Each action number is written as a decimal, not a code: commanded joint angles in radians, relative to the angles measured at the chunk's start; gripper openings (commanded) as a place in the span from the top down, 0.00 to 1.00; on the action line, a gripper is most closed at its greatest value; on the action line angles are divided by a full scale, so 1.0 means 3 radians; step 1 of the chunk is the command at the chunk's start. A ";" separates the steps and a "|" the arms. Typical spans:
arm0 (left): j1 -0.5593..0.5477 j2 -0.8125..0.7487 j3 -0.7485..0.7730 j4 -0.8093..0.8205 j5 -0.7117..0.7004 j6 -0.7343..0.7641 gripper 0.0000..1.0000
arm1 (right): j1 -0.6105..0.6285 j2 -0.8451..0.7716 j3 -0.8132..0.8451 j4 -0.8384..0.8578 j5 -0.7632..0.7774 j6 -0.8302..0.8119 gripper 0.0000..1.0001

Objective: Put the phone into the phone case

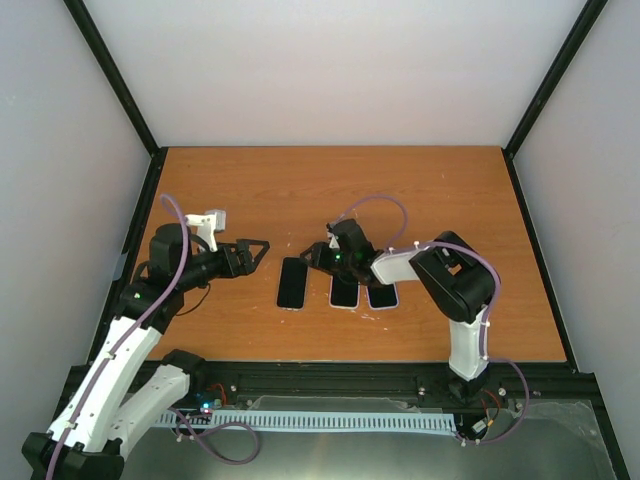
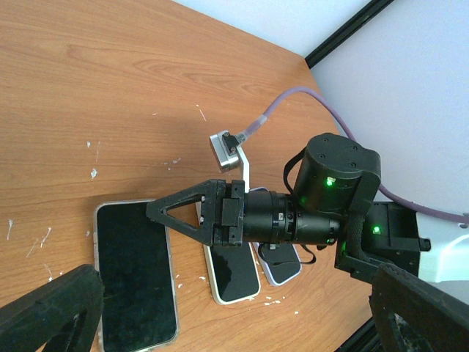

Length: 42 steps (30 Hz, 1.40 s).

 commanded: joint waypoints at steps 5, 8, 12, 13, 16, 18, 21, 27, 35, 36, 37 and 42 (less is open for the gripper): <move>-0.0011 -0.0027 0.0085 -0.0073 -0.0135 0.0037 0.01 | -0.0101 -0.0418 0.0069 -0.0720 0.0226 -0.0265 0.32; -0.0011 -0.0010 0.0115 -0.0129 -0.0211 0.0017 0.01 | -0.0107 -0.0663 0.0037 -0.0997 0.0312 -0.0393 0.21; -0.0011 -0.0019 0.0152 -0.0154 -0.0324 -0.0092 0.01 | -0.0108 -0.1129 -0.0030 -0.1458 0.0573 -0.0589 0.00; -0.0011 -0.0021 0.0160 -0.0162 -0.0356 -0.0130 0.01 | -0.0107 -0.1282 -0.0060 -0.1589 0.0682 -0.0614 0.00; -0.0011 -0.0018 0.0218 -0.0151 -0.0358 -0.0149 0.00 | -0.0107 -0.1737 -0.0162 -0.1908 0.0990 -0.0706 0.00; -0.0010 -0.0008 0.0271 -0.0149 -0.0374 -0.0144 0.00 | -0.0109 -0.2022 -0.0205 -0.2139 0.1148 -0.0758 0.00; -0.0011 -0.0017 0.0336 -0.0169 -0.0458 -0.0162 0.00 | -0.0107 -0.2421 -0.0256 -0.2416 0.1218 -0.0830 0.00; -0.0011 -0.0040 0.0462 -0.0158 -0.0472 -0.0129 0.00 | -0.0107 -0.3102 -0.0257 -0.2893 0.1227 -0.0841 0.00; -0.0011 -0.0113 0.0751 -0.0163 -0.0425 -0.0051 0.00 | -0.0107 -0.3721 -0.0065 -0.3413 0.1265 -0.0888 0.00; -0.0011 -0.0138 0.0765 -0.0149 -0.0423 -0.0037 0.01 | -0.0107 -0.3774 -0.0062 -0.3433 0.1269 -0.0889 0.00; -0.0011 -0.0170 0.0764 -0.0127 -0.0430 -0.0028 0.01 | -0.0107 -0.3822 -0.0069 -0.3452 0.1279 -0.0882 0.00; -0.0011 -0.0339 0.0624 -0.0002 -0.0462 -0.0032 0.01 | -0.0107 -0.3947 -0.0075 -0.3477 0.1292 -0.0837 0.00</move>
